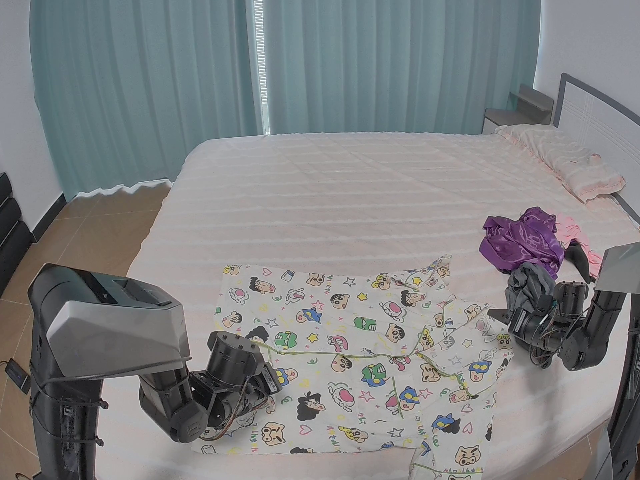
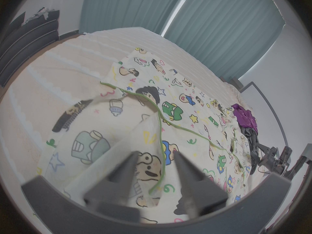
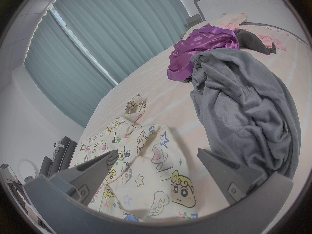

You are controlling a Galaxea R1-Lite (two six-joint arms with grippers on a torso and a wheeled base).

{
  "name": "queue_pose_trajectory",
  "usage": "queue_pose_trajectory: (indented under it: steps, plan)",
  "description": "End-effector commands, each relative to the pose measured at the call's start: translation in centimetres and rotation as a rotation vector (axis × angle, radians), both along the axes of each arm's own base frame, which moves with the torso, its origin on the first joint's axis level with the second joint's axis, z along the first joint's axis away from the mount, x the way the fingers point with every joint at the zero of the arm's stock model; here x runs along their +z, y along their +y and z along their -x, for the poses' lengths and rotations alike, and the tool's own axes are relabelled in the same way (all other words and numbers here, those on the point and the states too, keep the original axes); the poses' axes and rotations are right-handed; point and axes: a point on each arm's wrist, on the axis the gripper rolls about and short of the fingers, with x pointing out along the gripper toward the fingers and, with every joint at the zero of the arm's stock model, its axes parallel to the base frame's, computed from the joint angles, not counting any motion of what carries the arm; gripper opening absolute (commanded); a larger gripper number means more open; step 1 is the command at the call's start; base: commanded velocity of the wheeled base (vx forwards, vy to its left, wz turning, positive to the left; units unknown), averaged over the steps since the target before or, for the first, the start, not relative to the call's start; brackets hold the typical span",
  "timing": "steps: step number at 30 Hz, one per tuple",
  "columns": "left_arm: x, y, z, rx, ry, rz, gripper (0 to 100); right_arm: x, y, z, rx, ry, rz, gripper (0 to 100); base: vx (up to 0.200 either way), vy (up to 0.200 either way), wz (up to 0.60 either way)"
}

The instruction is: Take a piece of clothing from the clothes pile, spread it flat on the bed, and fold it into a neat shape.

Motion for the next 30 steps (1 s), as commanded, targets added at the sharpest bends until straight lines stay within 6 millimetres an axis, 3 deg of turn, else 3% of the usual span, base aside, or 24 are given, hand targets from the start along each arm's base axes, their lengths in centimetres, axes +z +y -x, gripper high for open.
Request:
queue_pose_trajectory:
  steps: [1,12,22,30]
  plan:
    - [-0.1,-0.1,0.3,-0.006,0.007,-0.008,0,0.0,0.0,0.0,0.0,0.0,0.0,100,0.0,0.0,0.0]
    - [0.1,0.5,0.5,0.015,-0.02,-0.082,0,0.0,0.0,0.0,0.0,-0.001,0.0,100,0.0,0.0,0.0]
    - [1.5,4.0,-1.9,0.11,-0.07,-0.088,0,-0.1,0.0,0.0,0.002,0.003,0.0,100,0.0,0.0,0.0]
    - [1.8,6.8,-3.1,0.056,-0.072,-0.053,0,-0.2,0.1,0.0,0.002,0.006,-0.001,100,0.0,0.0,0.0]
